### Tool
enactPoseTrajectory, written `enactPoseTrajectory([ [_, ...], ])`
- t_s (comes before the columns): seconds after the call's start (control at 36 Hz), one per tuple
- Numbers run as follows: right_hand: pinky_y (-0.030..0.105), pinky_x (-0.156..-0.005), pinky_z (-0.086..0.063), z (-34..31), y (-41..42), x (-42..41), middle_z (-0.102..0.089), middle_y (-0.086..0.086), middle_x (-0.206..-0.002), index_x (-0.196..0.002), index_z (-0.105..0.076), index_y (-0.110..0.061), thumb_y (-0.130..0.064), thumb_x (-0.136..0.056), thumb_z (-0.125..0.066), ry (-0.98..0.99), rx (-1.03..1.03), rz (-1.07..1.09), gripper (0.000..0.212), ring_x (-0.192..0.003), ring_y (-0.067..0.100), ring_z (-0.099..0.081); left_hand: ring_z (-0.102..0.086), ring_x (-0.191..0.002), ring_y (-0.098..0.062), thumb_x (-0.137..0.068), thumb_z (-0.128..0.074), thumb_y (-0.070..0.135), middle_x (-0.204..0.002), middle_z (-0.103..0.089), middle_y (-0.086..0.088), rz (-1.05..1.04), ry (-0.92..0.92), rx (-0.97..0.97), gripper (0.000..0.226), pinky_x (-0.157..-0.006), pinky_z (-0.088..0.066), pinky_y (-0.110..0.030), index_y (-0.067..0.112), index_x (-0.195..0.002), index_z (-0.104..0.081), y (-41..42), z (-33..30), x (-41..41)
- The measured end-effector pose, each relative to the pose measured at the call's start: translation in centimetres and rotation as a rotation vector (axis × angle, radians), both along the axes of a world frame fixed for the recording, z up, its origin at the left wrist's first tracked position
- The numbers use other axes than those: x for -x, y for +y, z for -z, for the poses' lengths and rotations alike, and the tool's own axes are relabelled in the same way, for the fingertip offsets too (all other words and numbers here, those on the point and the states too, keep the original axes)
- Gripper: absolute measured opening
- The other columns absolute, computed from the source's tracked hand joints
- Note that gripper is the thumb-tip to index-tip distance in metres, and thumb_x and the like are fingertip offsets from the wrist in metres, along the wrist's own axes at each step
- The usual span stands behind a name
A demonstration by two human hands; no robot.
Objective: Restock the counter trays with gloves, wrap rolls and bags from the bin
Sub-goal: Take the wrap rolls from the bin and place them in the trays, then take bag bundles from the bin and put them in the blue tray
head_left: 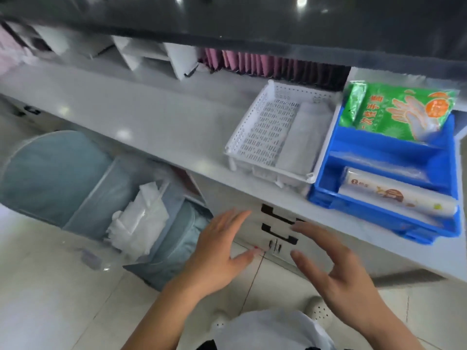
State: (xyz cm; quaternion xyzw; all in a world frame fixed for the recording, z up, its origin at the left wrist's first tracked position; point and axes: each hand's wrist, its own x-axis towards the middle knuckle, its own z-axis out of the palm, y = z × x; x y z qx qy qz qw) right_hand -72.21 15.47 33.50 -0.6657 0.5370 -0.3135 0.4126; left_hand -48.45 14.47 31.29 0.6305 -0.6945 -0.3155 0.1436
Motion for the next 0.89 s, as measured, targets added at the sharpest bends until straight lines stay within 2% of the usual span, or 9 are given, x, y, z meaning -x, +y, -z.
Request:
enactPoseTrajectory([
  [0.17, -0.001, -0.095, -0.029, 1.2, 2.1, -11.3, -0.058, -0.027, -0.129, -0.117, -0.064, -0.044, -0.059, -0.079, -0.058, 0.037, -0.051, -0.127, 0.042, -0.124, -0.017, -0.044, -0.021, -0.147, -0.008, -0.087, -0.069, 0.043, -0.159, -0.026, 0.01, -0.168, 0.074, -0.058, 0.074, -0.12, -0.024, -0.039, 0.034, -0.15, -0.033, 5.8, 2.4, -11.8],
  [0.36, -0.003, -0.094, -0.029, 0.1, 3.0, -20.0, -0.053, -0.04, -0.128, -0.119, -0.06, -0.05, -0.055, -0.082, -0.061, 0.159, -0.055, -0.285, 0.037, -0.122, -0.02, -0.042, -0.029, -0.139, 0.007, -0.087, -0.066, 0.046, -0.149, -0.034, 0.03, -0.471, 0.296, -0.125, 0.062, -0.115, -0.036, -0.039, 0.047, -0.143, -0.039, 11.9, 5.0, -21.3],
  [0.47, 0.004, -0.078, -0.04, 0.1, 1.7, -22.7, -0.055, -0.037, -0.126, -0.117, -0.057, -0.057, -0.055, -0.081, -0.061, 0.252, -0.065, -0.309, 0.036, -0.081, -0.02, -0.056, -0.029, -0.139, 0.006, -0.086, -0.066, 0.047, -0.15, -0.033, 0.028, -0.577, 0.381, -0.146, 0.063, -0.116, -0.033, -0.036, 0.046, -0.143, -0.038, 12.5, 6.4, -24.4],
  [0.56, 0.016, -0.078, -0.044, 0.9, 0.2, -25.8, -0.056, -0.035, -0.127, -0.115, -0.056, -0.059, -0.06, -0.078, -0.059, 0.321, -0.101, -0.365, 0.038, -0.104, -0.009, -0.057, -0.03, -0.136, 0.006, -0.087, -0.066, 0.046, -0.149, -0.032, 0.027, -0.647, 0.392, -0.169, 0.064, -0.112, -0.031, -0.021, 0.049, -0.143, -0.035, 12.4, 7.6, -26.6],
  [0.64, 0.015, -0.088, -0.039, 1.9, -1.8, -29.8, -0.053, -0.038, -0.126, -0.115, -0.057, -0.057, -0.062, -0.078, -0.057, 0.369, -0.101, -0.478, 0.037, -0.112, -0.021, -0.045, -0.03, -0.118, 0.026, -0.085, -0.065, 0.047, -0.124, -0.028, 0.057, -0.711, 0.367, -0.163, 0.061, -0.091, -0.029, 0.002, 0.077, -0.121, -0.025, 12.2, 8.4, -28.9],
  [0.69, 0.011, -0.093, -0.035, 2.7, -3.6, -33.0, -0.055, -0.036, -0.126, -0.115, -0.058, -0.053, -0.06, -0.079, -0.056, 0.362, -0.094, -0.525, 0.037, -0.115, -0.023, -0.044, -0.026, -0.116, 0.031, -0.086, -0.065, 0.047, -0.119, -0.023, 0.064, -0.746, 0.354, -0.167, 0.064, -0.088, -0.028, 0.001, 0.083, -0.114, -0.02, 11.9, 8.6, -30.6],
  [0.75, 0.013, -0.097, -0.032, 3.5, -6.0, -36.7, -0.056, -0.031, -0.129, -0.12, -0.058, -0.049, -0.055, -0.084, -0.056, 0.341, -0.089, -0.571, 0.036, -0.12, -0.014, -0.047, -0.028, -0.119, 0.022, -0.088, -0.066, 0.045, -0.132, -0.024, 0.053, -0.791, 0.34, -0.171, 0.065, -0.097, -0.026, -0.007, 0.072, -0.128, -0.022, 11.7, 9.0, -32.6],
  [0.81, 0.015, -0.098, -0.034, 4.3, -8.7, -40.4, -0.055, -0.029, -0.13, -0.124, -0.057, -0.047, -0.049, -0.089, -0.059, 0.322, -0.095, -0.628, 0.035, -0.12, -0.009, -0.048, -0.029, -0.126, 0.007, -0.089, -0.067, 0.043, -0.143, -0.03, 0.032, -0.854, 0.302, -0.216, 0.064, -0.103, -0.025, -0.016, 0.055, -0.139, -0.028, 11.4, 9.4, -34.9],
  [0.89, 0.025, -0.1, -0.04, 5.2, -12.7, -45.9, -0.055, -0.026, -0.13, -0.128, -0.056, -0.043, -0.045, -0.091, -0.06, 0.277, -0.102, -0.69, 0.037, -0.118, -0.002, -0.05, -0.029, -0.13, 0.002, -0.089, -0.067, 0.043, -0.148, -0.031, 0.023, -0.932, 0.256, -0.295, 0.065, -0.109, -0.026, -0.022, 0.043, -0.145, -0.032, 10.4, 9.1, -38.6],
])
